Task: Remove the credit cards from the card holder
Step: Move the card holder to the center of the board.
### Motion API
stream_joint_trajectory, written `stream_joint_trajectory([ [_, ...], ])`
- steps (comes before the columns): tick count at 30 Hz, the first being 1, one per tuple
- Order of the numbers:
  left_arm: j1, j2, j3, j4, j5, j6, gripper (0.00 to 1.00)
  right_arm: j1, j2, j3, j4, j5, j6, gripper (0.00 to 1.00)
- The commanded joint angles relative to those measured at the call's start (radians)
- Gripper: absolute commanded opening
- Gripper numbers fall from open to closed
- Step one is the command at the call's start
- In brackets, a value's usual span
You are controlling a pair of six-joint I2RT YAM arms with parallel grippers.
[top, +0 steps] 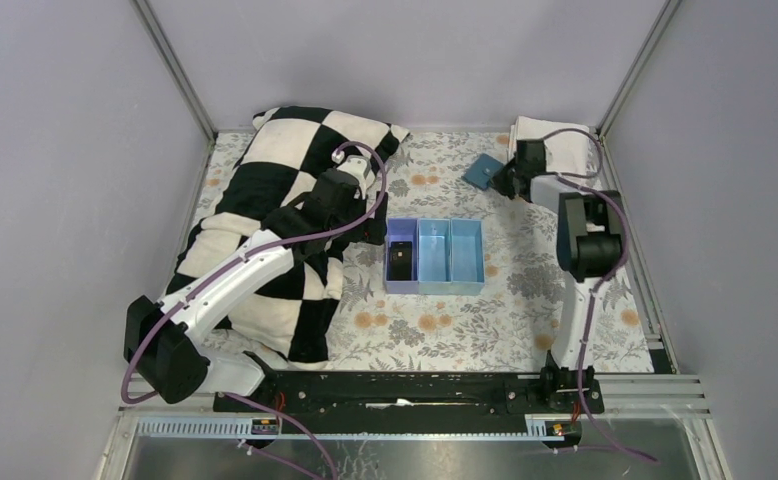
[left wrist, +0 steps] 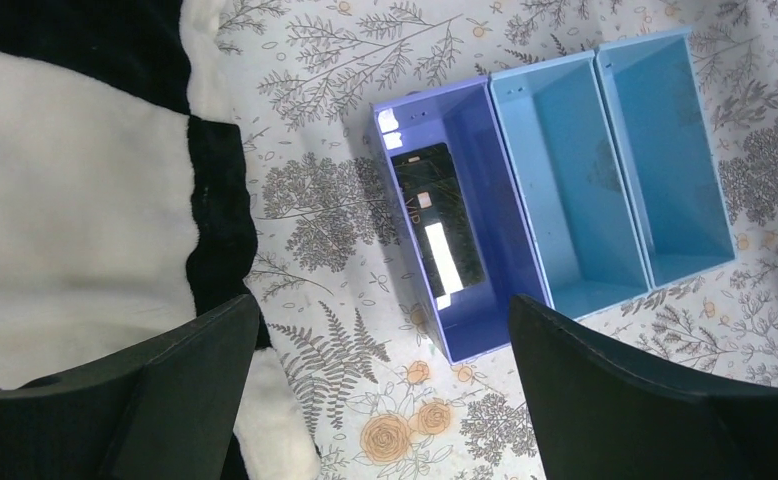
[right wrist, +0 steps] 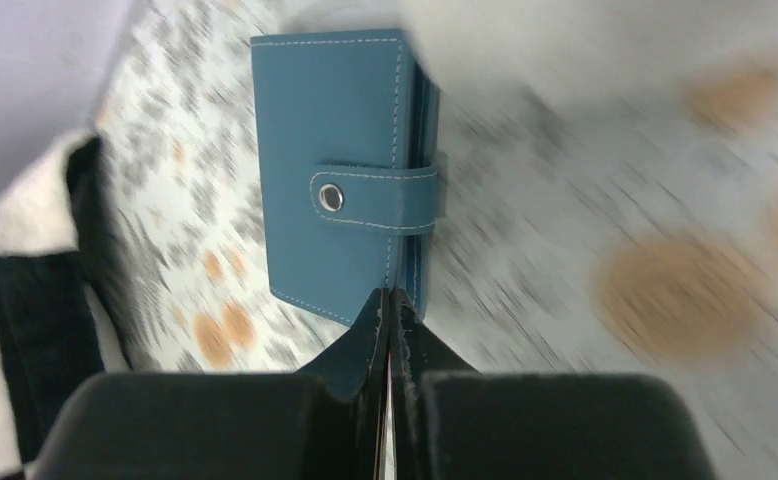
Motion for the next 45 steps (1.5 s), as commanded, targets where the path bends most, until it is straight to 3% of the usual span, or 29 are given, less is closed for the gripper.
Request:
stream_joint_trajectory([
  [1, 0.0, -0.012, 0.002, 0.057, 0.06, 0.01, 0.99, -0.016, -0.266, -0.245, -0.007, 0.008, -0.079, 0.0],
  [6, 0.0, -0.081, -0.033, 0.057, 0.066, -0.003, 0.99, -0.026, -0.465, -0.494, -0.025, 0.045, -0.126, 0.0],
  [14, 0.001, -0.133, -0.073, 0.061, 0.071, -0.006, 0.99, -0.034, -0.738, -0.735, -0.147, 0.058, -0.165, 0.0],
  [23, 0.0, -0.107, -0.078, 0.105, 0.097, -0.029, 0.99, -0.042, -0.916, -0.851, -0.315, 0.185, -0.244, 0.0],
  [24, 0.001, -0.103, -0.075, 0.106, 0.1, -0.031, 0.99, -0.044, -0.926, -0.855, -0.32, 0.184, -0.253, 0.03],
  [27, 0.0, -0.098, -0.072, 0.105, 0.111, -0.034, 0.99, -0.043, -0.944, -0.841, -0.343, 0.163, -0.268, 0.46],
  [28, 0.001, -0.101, -0.072, 0.104, 0.112, -0.035, 0.99, -0.044, -0.95, -0.834, -0.352, 0.162, -0.269, 0.56],
  [29, 0.0, -0.105, -0.073, 0.105, 0.107, -0.037, 0.99, -0.043, -0.958, -0.827, -0.357, 0.16, -0.27, 0.59],
  [38, 0.0, -0.152, -0.062, 0.092, 0.024, -0.043, 0.99, -0.028, -0.995, -0.794, -0.281, -0.068, -0.242, 0.59],
  [45, 0.001, -0.166, -0.02, 0.06, -0.053, -0.019, 0.99, 0.037, -0.922, -0.787, -0.253, -0.092, -0.238, 0.59],
])
